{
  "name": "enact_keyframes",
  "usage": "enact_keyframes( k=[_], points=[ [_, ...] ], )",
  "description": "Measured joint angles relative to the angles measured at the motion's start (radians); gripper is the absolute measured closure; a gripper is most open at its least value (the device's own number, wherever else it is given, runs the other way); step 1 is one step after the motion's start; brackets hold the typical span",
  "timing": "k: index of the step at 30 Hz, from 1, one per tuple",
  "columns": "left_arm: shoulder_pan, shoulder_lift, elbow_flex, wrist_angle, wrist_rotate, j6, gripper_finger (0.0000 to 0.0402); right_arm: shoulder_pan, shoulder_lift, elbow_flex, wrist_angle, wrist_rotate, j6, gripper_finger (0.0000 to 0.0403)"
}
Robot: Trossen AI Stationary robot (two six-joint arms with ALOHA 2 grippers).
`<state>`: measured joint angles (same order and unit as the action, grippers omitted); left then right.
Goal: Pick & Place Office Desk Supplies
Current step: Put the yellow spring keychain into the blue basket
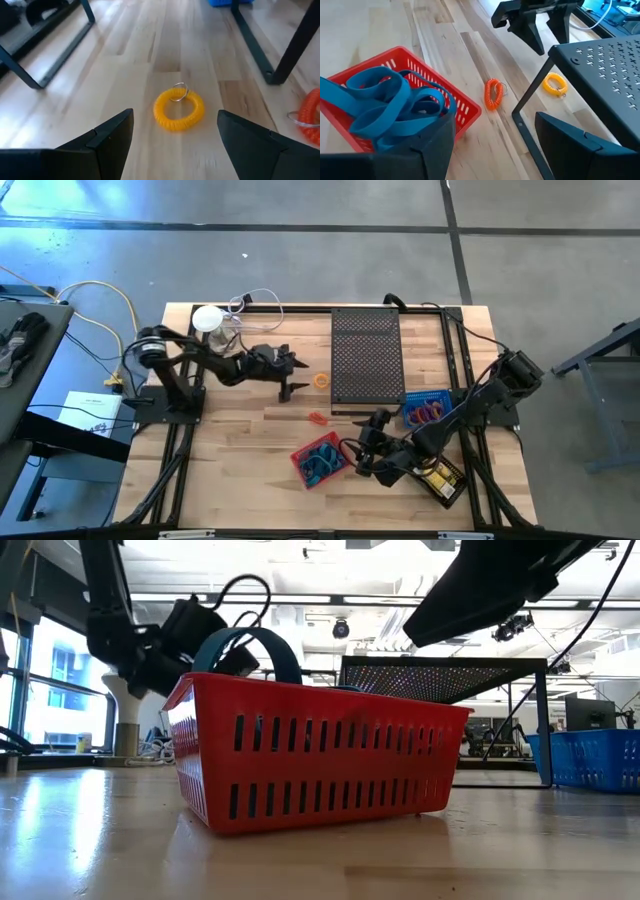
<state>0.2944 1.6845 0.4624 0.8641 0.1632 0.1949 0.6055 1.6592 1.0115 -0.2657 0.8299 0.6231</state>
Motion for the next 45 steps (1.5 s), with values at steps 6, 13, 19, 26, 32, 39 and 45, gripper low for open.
enact_keyframes(
  k=[6, 13, 19, 26, 32, 39, 45],
  points=[
    [0.009, 0.066, -0.001, 0.105, 0.044, -0.141, 0.0123, 0.000, 0.000, 0.000, -0.010, 0.000, 0.000, 0.0141],
    [-0.013, 0.129, 0.000, 0.188, -0.010, -0.068, 0.0123, -0.007, 0.000, 0.000, -0.008, 0.006, -0.022, 0.0141],
    [-0.034, 0.179, 0.004, 0.299, -0.034, -0.031, 0.0123, -0.031, 0.000, 0.000, -0.007, 0.000, -0.022, 0.0141],
    [-0.037, 0.265, 0.066, 0.300, -0.038, -0.075, 0.0126, -0.058, 0.000, 0.000, -0.007, -0.002, -0.026, 0.0141],
    [-0.028, 0.278, 0.086, 0.279, -0.033, -0.098, 0.0126, -0.073, 0.000, 0.000, -0.007, -0.047, -0.027, 0.0141],
    [-0.027, 0.278, 0.103, 0.247, -0.026, -0.111, 0.0126, -0.072, 0.000, 0.000, 0.005, -0.048, -0.052, 0.0141],
    [-0.027, 0.278, 0.131, 0.146, -0.040, -0.118, 0.0126, -0.072, 0.000, 0.000, 0.009, -0.048, -0.052, 0.0141]
  ],
)
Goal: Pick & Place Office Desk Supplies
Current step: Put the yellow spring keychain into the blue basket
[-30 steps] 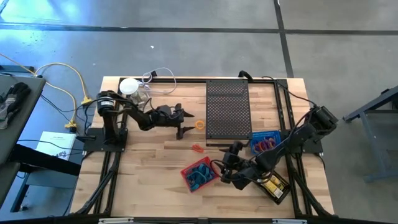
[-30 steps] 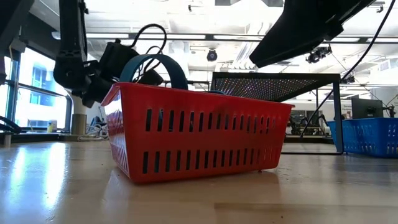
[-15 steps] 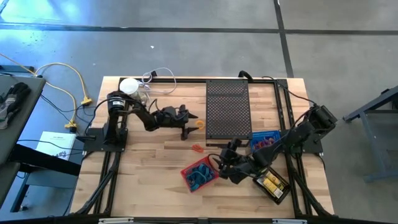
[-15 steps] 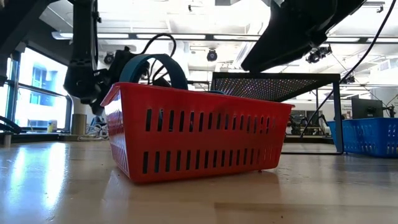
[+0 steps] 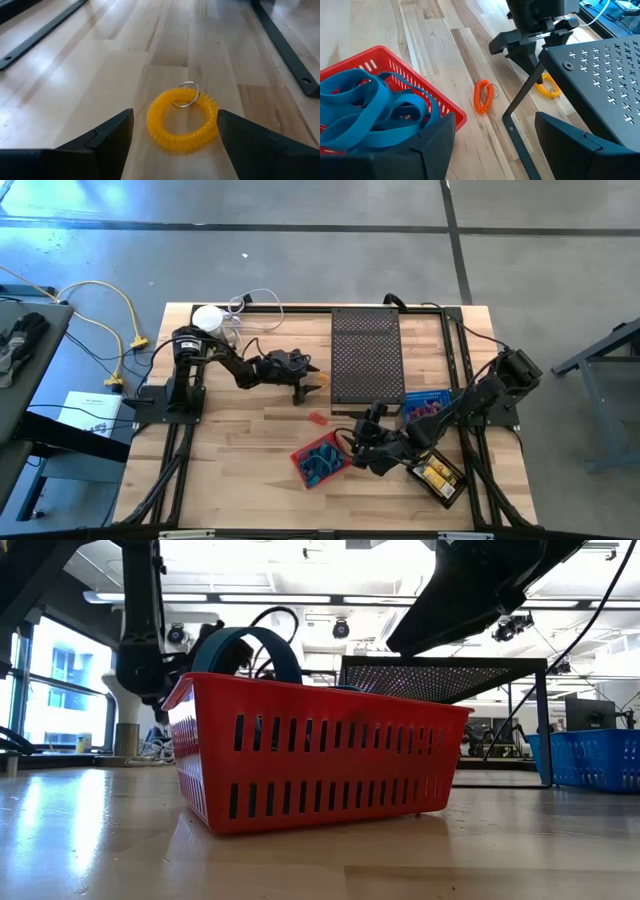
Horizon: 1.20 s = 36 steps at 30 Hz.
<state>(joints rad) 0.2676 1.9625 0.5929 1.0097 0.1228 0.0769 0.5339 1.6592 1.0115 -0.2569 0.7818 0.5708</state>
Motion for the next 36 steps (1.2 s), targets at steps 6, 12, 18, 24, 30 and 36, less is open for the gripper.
enact_keyframes(
  k=[6, 12, 18, 24, 30, 36],
  points=[
    [0.000, -0.001, 0.026, -0.053, -0.010, -0.009, 0.0126, 0.000, 0.000, 0.000, 0.002, 0.000, 0.000, 0.0141],
    [0.000, -0.004, 0.059, -0.164, -0.015, -0.018, 0.0126, 0.000, 0.000, 0.000, 0.008, 0.000, 0.000, 0.0141],
    [0.000, -0.004, 0.063, -0.179, -0.016, -0.021, 0.0126, 0.000, 0.000, 0.000, 0.008, 0.000, 0.000, 0.0141],
    [-0.004, -0.003, 0.067, -0.179, -0.017, -0.020, 0.0126, 0.000, 0.000, 0.000, 0.008, 0.000, 0.000, 0.0141],
    [-0.005, -0.002, 0.067, -0.177, -0.017, -0.018, 0.0141, 0.000, 0.000, 0.000, 0.008, 0.000, 0.000, 0.0141],
    [-0.005, 0.000, 0.068, -0.169, -0.025, -0.023, 0.0206, 0.000, 0.000, 0.000, 0.008, 0.000, 0.000, 0.0141]
  ],
)
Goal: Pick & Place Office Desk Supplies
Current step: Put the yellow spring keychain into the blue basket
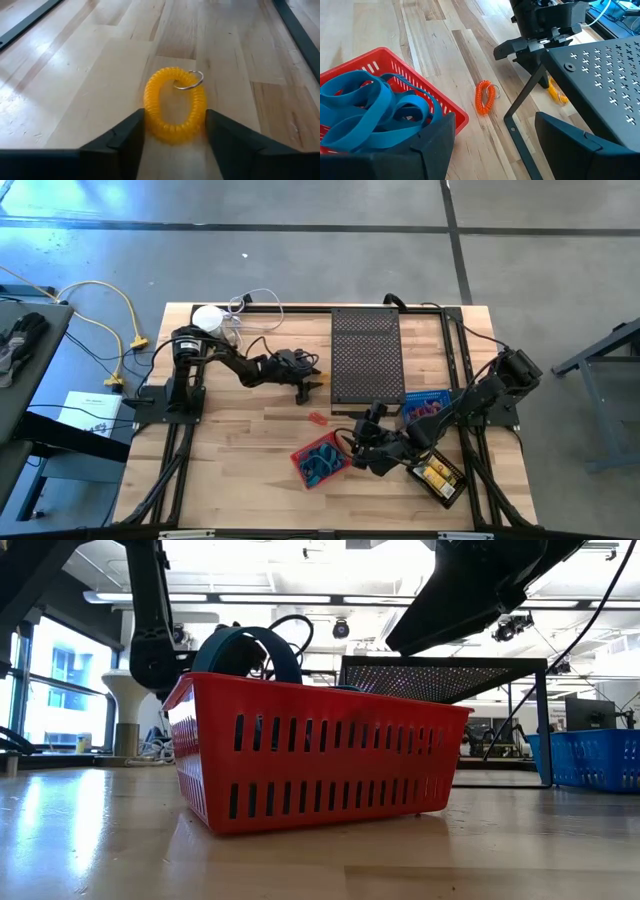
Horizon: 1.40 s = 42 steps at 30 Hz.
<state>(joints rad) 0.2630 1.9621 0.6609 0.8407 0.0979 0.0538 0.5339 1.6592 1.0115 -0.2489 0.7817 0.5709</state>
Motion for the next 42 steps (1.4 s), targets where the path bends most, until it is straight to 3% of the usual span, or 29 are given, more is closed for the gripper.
enact_keyframes(
  k=[7, 13, 18, 25, 31, 35, 42],
  points=[
    [-0.006, 0.001, 0.000, 0.008, -0.008, -0.007, 0.0305, 0.000, 0.000, 0.000, 0.000, 0.000, 0.000, 0.0141],
    [-0.043, 0.001, -0.001, 0.010, -0.098, 0.005, 0.0375, 0.000, 0.000, 0.000, 0.000, 0.000, 0.000, 0.0141],
    [-0.116, -0.021, -0.002, -0.013, -0.258, 0.098, 0.0378, 0.001, 0.000, 0.000, 0.000, -0.003, 0.006, 0.0141],
    [-0.313, -0.128, -0.005, -0.183, -0.609, 0.308, 0.0379, 0.001, 0.000, 0.000, 0.033, -0.062, 0.008, 0.0141],
    [-0.515, -0.256, -0.004, -0.387, -0.863, 0.317, 0.0379, 0.003, 0.000, 0.000, 0.083, -0.113, 0.008, 0.0141],
    [-0.655, -0.350, -0.004, -0.438, -1.004, 0.316, 0.0381, 0.008, 0.000, 0.000, 0.131, -0.137, 0.008, 0.0141],
    [-0.889, -0.494, -0.003, -0.369, -1.015, 0.264, 0.0381, 0.036, 0.000, 0.000, 0.300, -0.147, 0.008, 0.0141]
  ],
)
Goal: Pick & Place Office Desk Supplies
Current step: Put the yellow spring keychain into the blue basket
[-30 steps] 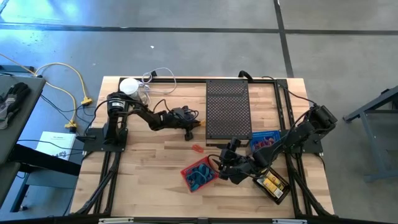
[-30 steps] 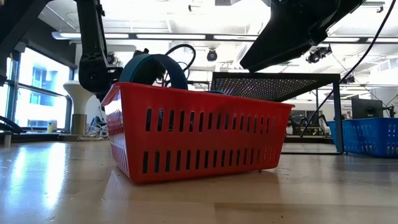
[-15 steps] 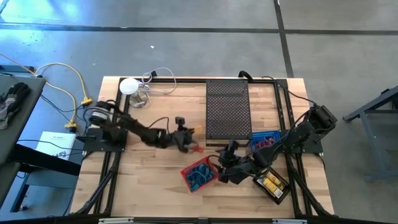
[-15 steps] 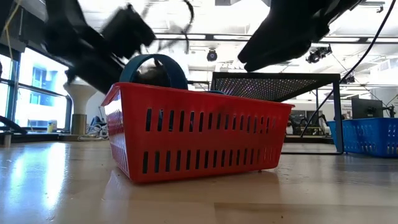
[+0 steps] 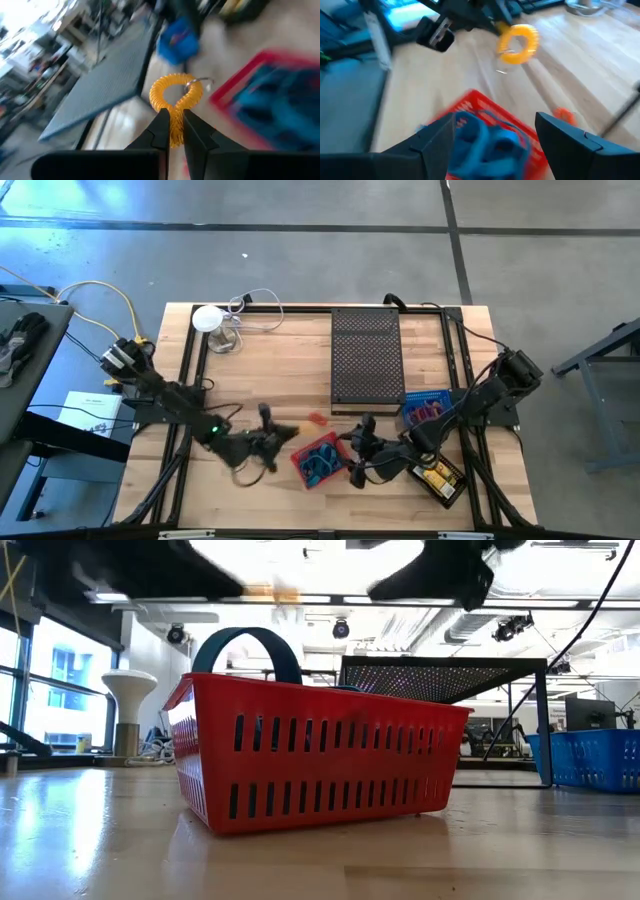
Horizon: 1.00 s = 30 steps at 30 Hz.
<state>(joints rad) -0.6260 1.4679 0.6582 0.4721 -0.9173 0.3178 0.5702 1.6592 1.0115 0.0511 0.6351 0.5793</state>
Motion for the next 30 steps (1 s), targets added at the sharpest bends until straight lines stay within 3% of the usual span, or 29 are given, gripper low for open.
enact_keyframes(
  k=[7, 12, 16, 22, 30],
  points=[
    [-0.154, 0.052, 0.000, 0.222, 0.052, 0.153, 0.0382, -0.002, 0.000, 0.000, 0.198, -0.030, 0.038, 0.0141],
    [-0.174, 0.151, 0.001, 0.492, 0.046, 0.334, 0.0382, -0.016, 0.015, 0.000, 0.260, -0.087, 0.222, 0.0141],
    [-0.167, 0.218, 0.001, 0.637, 0.054, 0.410, 0.0382, -0.025, 0.063, 0.001, 0.373, -0.158, 0.264, 0.0141],
    [-0.155, 0.263, 0.001, 0.656, 0.065, 0.437, 0.0380, -0.037, 0.117, 0.000, 0.522, -0.236, 0.224, 0.0141],
    [-0.125, 0.263, 0.001, 0.659, 0.071, 0.407, 0.0369, -0.088, 0.149, 0.002, 0.539, -0.283, 0.227, 0.0159]
  ],
)
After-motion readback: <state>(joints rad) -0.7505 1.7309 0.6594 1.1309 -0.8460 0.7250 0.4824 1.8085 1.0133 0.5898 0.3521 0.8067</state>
